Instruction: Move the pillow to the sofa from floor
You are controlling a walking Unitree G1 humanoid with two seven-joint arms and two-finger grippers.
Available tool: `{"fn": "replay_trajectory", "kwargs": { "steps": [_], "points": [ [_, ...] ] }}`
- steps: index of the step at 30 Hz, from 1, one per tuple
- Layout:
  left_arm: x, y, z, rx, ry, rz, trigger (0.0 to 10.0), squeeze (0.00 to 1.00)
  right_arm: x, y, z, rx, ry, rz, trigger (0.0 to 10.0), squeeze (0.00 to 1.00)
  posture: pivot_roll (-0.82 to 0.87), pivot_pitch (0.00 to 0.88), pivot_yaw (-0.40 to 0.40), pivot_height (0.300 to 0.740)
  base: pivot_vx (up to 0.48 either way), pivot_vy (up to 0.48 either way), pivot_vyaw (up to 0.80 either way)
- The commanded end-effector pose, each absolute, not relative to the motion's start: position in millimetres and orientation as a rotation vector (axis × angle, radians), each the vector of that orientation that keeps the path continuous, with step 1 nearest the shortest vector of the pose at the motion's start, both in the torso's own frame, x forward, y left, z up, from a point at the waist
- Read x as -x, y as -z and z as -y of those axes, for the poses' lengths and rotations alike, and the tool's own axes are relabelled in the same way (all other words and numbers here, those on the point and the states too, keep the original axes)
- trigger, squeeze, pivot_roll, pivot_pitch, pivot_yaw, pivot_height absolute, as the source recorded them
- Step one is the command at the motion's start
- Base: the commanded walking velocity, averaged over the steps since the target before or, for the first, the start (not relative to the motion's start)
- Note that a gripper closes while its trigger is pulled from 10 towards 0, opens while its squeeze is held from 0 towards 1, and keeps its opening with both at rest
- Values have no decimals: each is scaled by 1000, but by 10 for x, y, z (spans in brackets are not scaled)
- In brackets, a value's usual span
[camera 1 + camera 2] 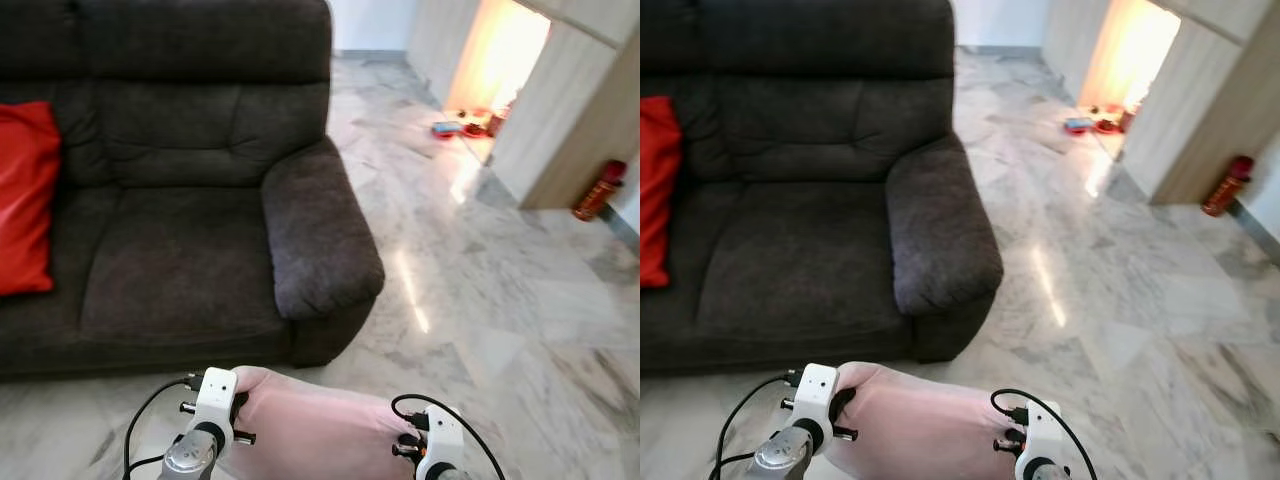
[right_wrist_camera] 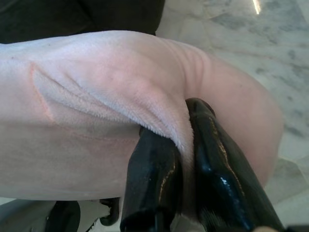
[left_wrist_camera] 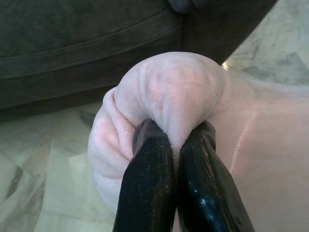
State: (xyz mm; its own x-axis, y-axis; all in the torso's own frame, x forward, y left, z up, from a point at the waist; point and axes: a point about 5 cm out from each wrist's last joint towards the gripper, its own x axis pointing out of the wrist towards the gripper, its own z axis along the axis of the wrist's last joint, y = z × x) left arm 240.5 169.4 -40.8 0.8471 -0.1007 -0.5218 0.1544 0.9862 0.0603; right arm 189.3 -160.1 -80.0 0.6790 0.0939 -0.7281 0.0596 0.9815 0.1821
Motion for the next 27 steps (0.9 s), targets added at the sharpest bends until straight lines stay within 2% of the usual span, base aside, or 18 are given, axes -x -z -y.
{"fn": "replay_trajectory", "kwargs": {
  "steps": [1, 7, 11, 25, 27],
  "points": [
    [-2452, 330, -1974, -117, -1, -507, 10000, 0, -1874, 773, 1930, -176, 105, -796, 10000, 0, 87, 0, -72, 740, 0, 0, 800],
    [-2458, 334, -1982, -101, -15, -520, 10000, 0, -1881, 770, 1926, -178, 105, -795, 10000, 0, 83, 0, -69, 740, 0, 0, 800],
    [-2463, 330, -1985, -108, -13, -518, 10000, 0, -1885, 769, 1923, -177, 103, -795, 10000, 0, 81, 0, -66, 740, 0, 307, 800],
    [-2454, 336, -1978, -120, -7, -517, 10000, 0, -1881, 771, 1921, -178, 97, -796, 10000, 0, 86, 0, -72, 740, 0, 0, 800],
    [-2446, 341, -1980, -120, -8, -519, 10000, 0, -1876, 774, 1922, -190, 107, -796, 10000, 0, 85, 0, -72, 740, 0, 0, 0]
  ]
}}
